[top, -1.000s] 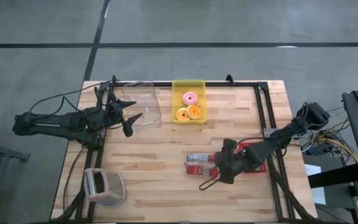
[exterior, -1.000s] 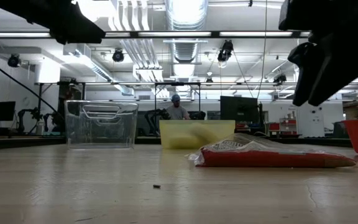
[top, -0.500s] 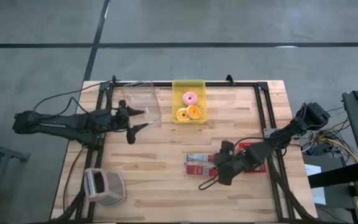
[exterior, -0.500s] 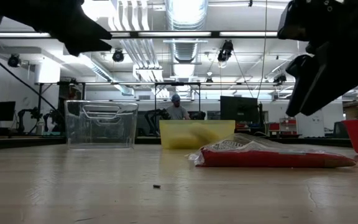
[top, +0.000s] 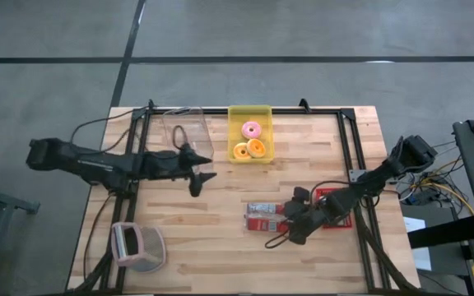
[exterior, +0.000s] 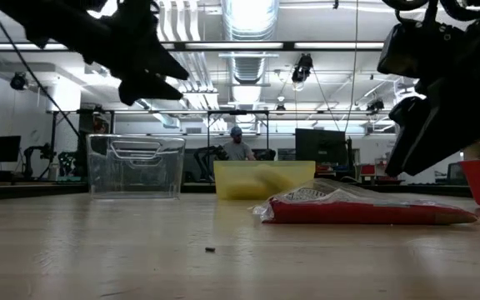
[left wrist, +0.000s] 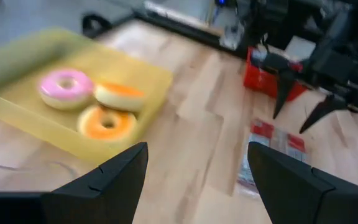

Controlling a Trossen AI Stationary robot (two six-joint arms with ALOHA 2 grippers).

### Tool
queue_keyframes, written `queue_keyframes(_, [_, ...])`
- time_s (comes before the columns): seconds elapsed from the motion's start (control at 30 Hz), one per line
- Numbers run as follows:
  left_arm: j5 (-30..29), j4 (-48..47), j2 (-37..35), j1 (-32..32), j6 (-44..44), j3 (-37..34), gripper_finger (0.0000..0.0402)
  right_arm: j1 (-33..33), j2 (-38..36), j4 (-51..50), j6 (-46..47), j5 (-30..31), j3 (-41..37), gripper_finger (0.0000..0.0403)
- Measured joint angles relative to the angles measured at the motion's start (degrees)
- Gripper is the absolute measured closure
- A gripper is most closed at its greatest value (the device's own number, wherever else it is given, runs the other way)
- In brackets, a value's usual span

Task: Pick & Place Food Item
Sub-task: Put the red popcorn bag into the transparent bin

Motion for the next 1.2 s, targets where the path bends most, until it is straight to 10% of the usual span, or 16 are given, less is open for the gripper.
queue_keyframes(0.4, [13.75, -0.05, 15.56, 0.43, -8.12, 11.07, 0.0117, 0.19, 0.02, 10.73, -0.02, -0.04, -5.15, 0.017])
queue_keyframes(1.2, [15.33, -2.71, 25.97, 1.77, -9.71, 17.29, 0.0117, 0.09, 11.52, 23.56, 4.27, -1.95, -8.63, 0.017])
